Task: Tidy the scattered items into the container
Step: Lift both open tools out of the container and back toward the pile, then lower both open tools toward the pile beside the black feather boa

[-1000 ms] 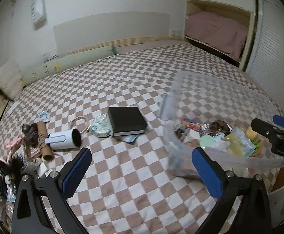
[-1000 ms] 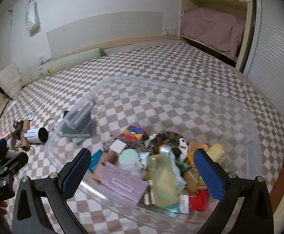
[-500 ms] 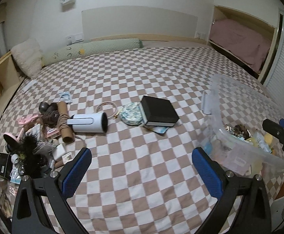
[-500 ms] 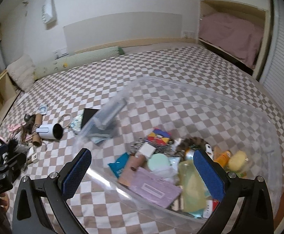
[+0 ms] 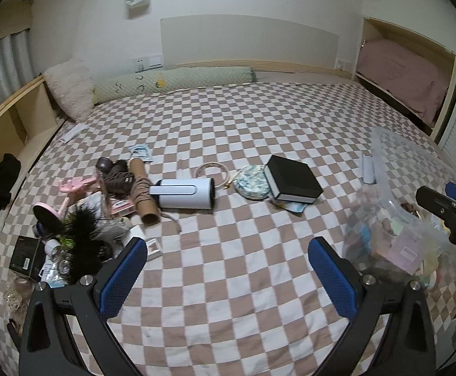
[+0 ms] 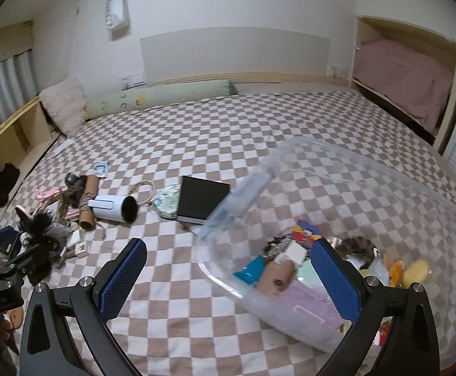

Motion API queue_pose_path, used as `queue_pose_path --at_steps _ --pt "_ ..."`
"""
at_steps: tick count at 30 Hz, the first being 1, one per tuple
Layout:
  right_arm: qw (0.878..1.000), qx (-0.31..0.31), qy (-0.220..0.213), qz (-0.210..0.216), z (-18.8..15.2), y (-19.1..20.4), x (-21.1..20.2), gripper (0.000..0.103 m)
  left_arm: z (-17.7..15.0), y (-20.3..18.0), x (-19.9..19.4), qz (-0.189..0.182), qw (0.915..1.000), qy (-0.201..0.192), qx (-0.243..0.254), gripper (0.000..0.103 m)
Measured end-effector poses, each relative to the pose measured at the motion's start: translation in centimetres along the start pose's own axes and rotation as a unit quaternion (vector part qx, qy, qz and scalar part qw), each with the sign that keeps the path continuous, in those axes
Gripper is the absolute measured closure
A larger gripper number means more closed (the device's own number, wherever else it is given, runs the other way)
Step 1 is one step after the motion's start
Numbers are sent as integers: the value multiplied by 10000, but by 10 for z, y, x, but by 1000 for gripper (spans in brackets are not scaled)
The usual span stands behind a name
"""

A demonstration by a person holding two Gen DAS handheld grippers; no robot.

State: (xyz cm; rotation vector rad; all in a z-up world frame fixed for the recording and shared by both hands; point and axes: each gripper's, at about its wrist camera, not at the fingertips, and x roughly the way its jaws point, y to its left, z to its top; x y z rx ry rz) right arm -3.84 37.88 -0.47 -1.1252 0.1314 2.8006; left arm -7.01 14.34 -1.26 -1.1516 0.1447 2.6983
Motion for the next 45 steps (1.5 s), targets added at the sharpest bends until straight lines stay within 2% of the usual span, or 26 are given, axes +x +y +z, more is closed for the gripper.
queue_pose_path --at_steps 5,13,16,28,35,45 --pt "9995 -258 3 191 0 29 1 0 -9 23 -7 267 9996 -79 98 0" --pt "9976 -671 -102 97 -1 73 -2 0 -24 73 -17 560 9983 -75 -125 0" --pt "9974 -718 26 72 0 88 1 0 -30 87 -19 686 9975 -51 -170 0" --pt "9931 -732 425 810 -5 141 18 0 -53 143 -20 894 9948 128 -480 0" --pt "9891 -1137 479 803 -15 179 35 0 -67 176 -19 1015 9923 273 -659 0" --pt "9787 -1478 1097 905 -39 224 83 0 -96 211 -12 1265 9874 641 -708 0"
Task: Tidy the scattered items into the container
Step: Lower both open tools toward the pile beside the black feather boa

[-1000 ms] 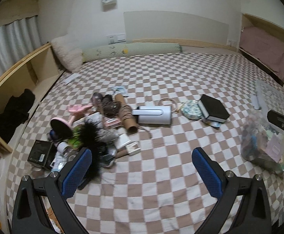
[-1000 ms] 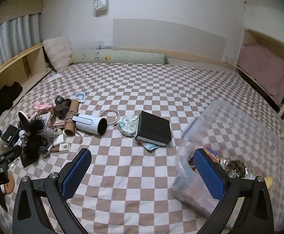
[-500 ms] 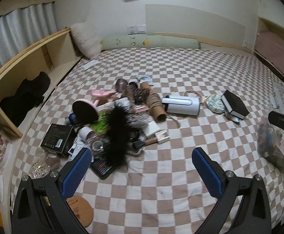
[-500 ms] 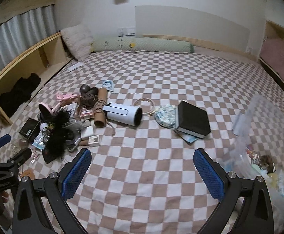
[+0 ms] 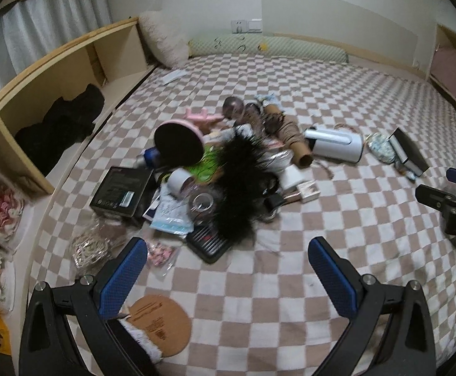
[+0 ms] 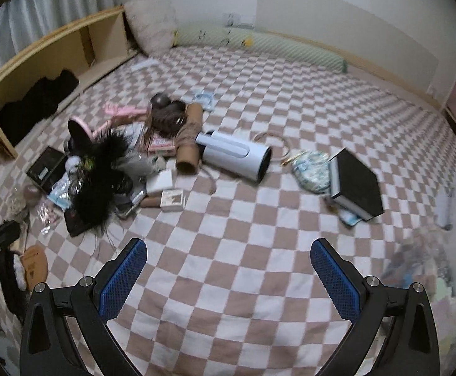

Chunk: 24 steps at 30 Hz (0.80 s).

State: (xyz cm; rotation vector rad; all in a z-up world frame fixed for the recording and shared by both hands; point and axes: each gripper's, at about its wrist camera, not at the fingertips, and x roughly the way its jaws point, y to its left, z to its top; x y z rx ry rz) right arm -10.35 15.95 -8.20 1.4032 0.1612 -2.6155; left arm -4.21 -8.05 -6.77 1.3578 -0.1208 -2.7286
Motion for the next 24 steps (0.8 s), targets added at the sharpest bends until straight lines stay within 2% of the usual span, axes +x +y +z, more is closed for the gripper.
queue_pose_path --at_steps 8,12,17,20,22,24 --pt "9979 -177 615 91 -10 23 45 0 -16 18 17 65 9991 411 102 0" --pt "9979 -229 599 87 -11 30 54 0 -25 18 29 268 9970 678 251 0" --pt "9952 115 822 526 -6 30 71 1 -27 13 45 211 9951 949 182 0" --pt "9950 115 842 518 -1 35 81 21 -23 2 52 172 9947 977 279 0" --pt "9936 149 906 651 3 39 91 26 -21 -4 55 124 9947 973 321 0" --pt "9928 68 941 737 7 47 100 41 -20 -10 60 66 9943 999 379 0"
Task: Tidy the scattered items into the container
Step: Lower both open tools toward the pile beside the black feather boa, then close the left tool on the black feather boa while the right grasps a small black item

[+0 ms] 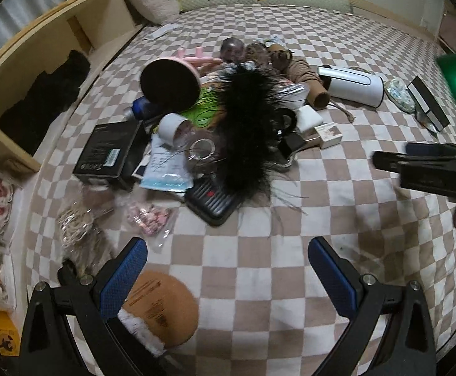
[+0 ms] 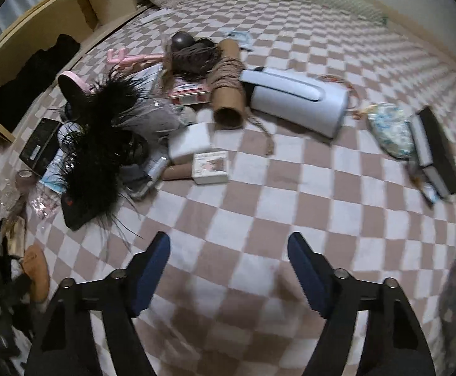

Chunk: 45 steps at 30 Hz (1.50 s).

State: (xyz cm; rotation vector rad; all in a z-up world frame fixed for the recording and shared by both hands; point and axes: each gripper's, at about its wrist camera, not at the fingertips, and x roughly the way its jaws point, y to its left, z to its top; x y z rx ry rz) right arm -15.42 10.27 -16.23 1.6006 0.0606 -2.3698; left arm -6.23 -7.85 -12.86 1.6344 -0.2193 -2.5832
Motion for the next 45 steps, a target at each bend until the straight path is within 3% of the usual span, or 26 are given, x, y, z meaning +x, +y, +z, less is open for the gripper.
queue_pose_path --at_steps 2,7,8,9,11,17,22,28,35,40,45 --pt "9999 -97 20 136 6 7 9 45 1 -4 6 -30 9999 56 82 0" --pt "9970 -423 -23 650 23 30 25 45 5 -2 20 -52 9998 192 98 0" --pt "9966 -473 -31 678 27 34 27 49 6 3 22 -52 9998 192 31 0" --pt "9964 -478 -38 704 31 36 29 61 8 6 23 -49 9998 186 -28 0" --pt "9960 -449 -40 770 40 41 33 69 11 16 25 -35 9997 153 -187 0" --pt "9960 -561 -18 695 55 49 48 70 15 42 35 68 9980 155 -609 0" --pt "9950 -353 -21 936 64 45 59 70 14 49 44 115 9971 233 -720 0" --pt "9919 -464 163 1168 60 51 65 70 20 41 48 138 9981 182 -577 0" --pt "9879 -1017 648 979 39 60 66 70 40 13 52 245 9995 22 -208 0" --pt "9896 -710 608 1094 37 36 56 70 56 -9 58 459 9988 -127 150 0" --pt "9919 -429 538 1070 39 7 50 70 73 -25 72 629 9977 -114 204 0"
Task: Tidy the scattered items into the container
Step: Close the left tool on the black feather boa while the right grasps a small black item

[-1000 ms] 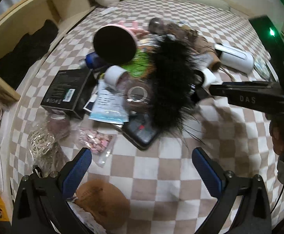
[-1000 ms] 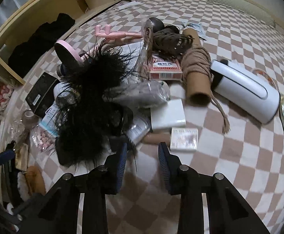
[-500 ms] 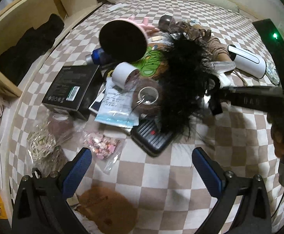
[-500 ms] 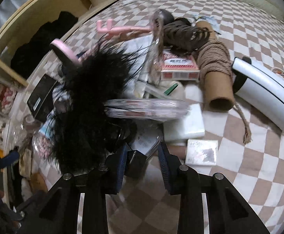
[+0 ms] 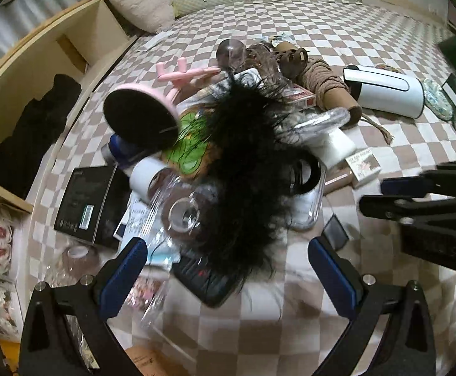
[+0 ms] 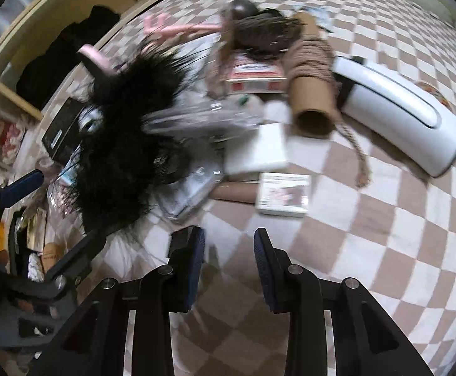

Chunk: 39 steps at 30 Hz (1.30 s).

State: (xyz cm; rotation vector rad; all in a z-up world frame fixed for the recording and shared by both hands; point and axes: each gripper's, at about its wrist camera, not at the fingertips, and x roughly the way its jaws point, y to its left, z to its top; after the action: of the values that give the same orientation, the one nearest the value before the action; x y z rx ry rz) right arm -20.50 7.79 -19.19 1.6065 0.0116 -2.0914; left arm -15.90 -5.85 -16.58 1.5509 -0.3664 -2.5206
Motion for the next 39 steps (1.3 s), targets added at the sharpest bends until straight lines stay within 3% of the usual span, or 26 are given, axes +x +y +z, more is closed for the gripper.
queue_pose_path --at_steps 12,14,18,24,27,28,39 --pt "9995 212 44 208 -6 -26 -6 70 17 -10 36 246 9989 336 -223 0" --pt "9995 189 72 225 -11 -31 -7 70 19 -11 39 245 9987 390 -238 21" --pt "9995 143 107 242 -11 -31 -3 70 21 -15 43 255 9984 436 -239 25" --pt "9994 125 146 282 -9 -29 1 69 18 -9 40 416 9980 436 -192 63" --pt "9993 129 148 315 -9 -26 1 69 18 2 36 248 9980 423 -405 77" --pt "9993 128 147 326 -9 -24 1 69 18 5 34 166 9979 414 -467 86" --pt "9995 -26 105 311 -2 4 7 69 14 13 7 -293 9963 240 -776 88"
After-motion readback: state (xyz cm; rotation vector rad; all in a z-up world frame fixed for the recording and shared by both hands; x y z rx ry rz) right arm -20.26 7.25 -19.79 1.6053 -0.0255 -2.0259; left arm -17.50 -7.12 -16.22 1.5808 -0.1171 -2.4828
